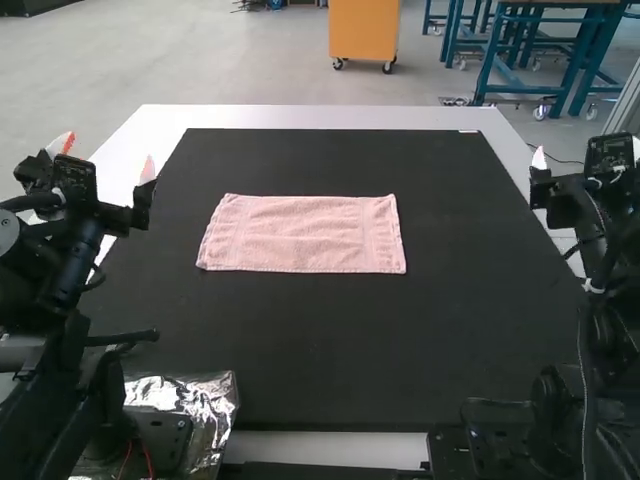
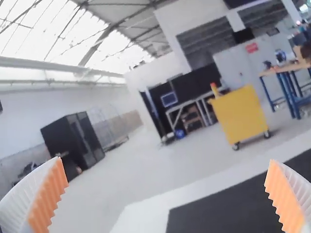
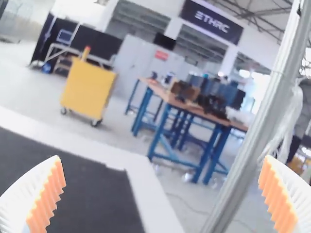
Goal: Fold the towel.
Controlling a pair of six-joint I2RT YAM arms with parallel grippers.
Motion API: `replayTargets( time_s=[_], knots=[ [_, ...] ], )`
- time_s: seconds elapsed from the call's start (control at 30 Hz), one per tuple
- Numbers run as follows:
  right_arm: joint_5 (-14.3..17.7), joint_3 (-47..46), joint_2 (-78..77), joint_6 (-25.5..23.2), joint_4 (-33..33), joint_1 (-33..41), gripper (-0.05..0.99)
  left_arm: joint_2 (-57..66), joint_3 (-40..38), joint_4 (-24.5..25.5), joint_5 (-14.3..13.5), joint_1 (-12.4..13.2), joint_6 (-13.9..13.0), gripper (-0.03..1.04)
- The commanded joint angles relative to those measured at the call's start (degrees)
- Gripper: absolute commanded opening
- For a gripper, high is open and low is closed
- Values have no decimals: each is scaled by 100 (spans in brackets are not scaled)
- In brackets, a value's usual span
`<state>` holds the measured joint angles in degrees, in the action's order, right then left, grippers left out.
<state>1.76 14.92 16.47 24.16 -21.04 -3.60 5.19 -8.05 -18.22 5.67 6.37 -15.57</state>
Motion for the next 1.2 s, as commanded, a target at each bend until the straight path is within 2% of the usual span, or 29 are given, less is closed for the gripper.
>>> replayTargets(
  time_s=[0.0,0.03,0.1,0.13,0.23,0.3,0.4,0.47,0.57,0.7,0.83,0.93,1.17],
  knots=[
    [97,1092,1447,-1247,-58,-106,91,922,-961,125,-312,-4,1206,96],
    [-62,1417,1921,-1432,-50,-106,91,1344,-1234,257,-339,13,1575,96],
    [-255,2094,2844,-1669,240,-89,91,2241,-1770,424,-365,40,2023,96],
    [-492,2411,3284,-1696,557,-62,91,2715,-2016,512,-391,57,2190,96],
    [-985,3123,4470,-1977,1242,-18,91,4139,-2754,952,-383,57,2392,96],
    [-1301,3386,5138,-2047,1488,34,91,5036,-3167,1224,-365,31,2392,96],
    [-1327,3606,5947,-2047,1612,245,91,6187,-3659,1549,-189,48,2383,96],
    [-1275,3694,6377,-2047,1620,456,91,6829,-3967,1778,57,31,2383,96],
    [-1310,3799,6931,-2038,1620,790,91,7567,-4319,1857,206,40,2375,96],
    [-1178,3949,7494,-2030,1532,1186,90,8296,-4609,1708,197,31,2357,94],
    [-818,4107,7916,-1871,1322,1625,91,8806,-4776,1488,197,31,2287,94],
    [-422,4265,8170,-1810,1146,1819,91,9149,-4881,1303,197,22,2208,94],
    [-422,4678,8882,-1863,1058,1915,91,9931,-5154,1013,189,22,1944,94]
  ],
)
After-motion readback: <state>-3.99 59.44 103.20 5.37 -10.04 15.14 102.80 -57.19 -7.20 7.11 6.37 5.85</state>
